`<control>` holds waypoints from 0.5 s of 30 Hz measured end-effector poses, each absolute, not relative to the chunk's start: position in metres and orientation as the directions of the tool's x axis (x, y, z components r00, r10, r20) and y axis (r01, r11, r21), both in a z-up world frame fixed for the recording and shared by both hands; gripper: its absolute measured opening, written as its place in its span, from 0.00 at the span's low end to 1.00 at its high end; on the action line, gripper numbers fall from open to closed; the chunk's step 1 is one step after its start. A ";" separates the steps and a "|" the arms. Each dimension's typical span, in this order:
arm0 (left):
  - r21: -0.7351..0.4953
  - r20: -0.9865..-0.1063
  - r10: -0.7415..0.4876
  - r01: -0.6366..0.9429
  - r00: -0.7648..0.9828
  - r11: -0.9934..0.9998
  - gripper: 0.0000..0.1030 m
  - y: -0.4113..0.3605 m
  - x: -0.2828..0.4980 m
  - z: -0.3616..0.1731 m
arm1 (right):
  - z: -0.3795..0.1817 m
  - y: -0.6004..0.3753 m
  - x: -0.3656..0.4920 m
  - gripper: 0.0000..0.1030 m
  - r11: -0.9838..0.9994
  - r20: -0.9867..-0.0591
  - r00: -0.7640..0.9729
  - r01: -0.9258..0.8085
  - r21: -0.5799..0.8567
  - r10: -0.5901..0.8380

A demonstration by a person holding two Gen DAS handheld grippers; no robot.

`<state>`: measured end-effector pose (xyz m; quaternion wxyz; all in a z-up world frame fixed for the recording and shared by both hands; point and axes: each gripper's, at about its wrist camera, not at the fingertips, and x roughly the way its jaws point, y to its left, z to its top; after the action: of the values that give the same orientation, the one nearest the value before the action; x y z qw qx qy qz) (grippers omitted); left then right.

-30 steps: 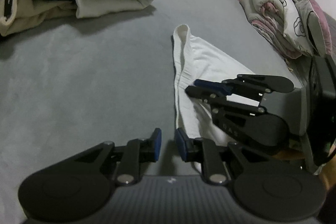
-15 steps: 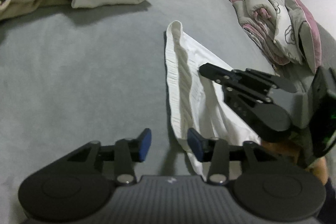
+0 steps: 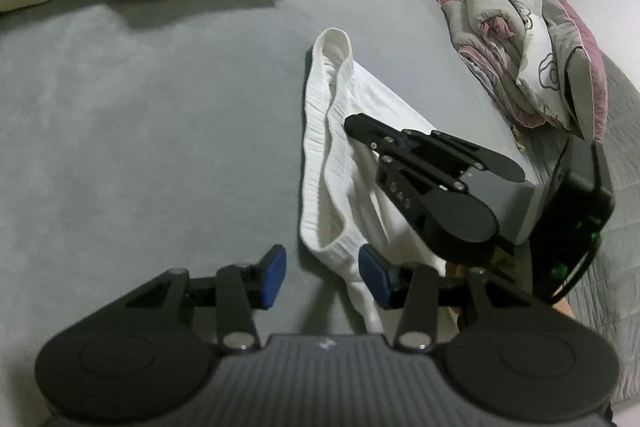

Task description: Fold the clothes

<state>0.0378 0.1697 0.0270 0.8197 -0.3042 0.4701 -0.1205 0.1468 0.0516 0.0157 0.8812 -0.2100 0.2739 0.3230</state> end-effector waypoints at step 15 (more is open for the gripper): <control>-0.530 -0.738 -0.420 -0.068 0.528 0.845 0.27 0.156 0.043 0.027 | 0.026 0.047 0.143 0.19 0.573 -0.647 0.549 -0.794 -0.204 0.529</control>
<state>0.0426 0.1561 0.0273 0.8353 -0.2575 0.4742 -0.1052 0.1426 0.0470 0.0257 0.8450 -0.2456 0.2692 0.3913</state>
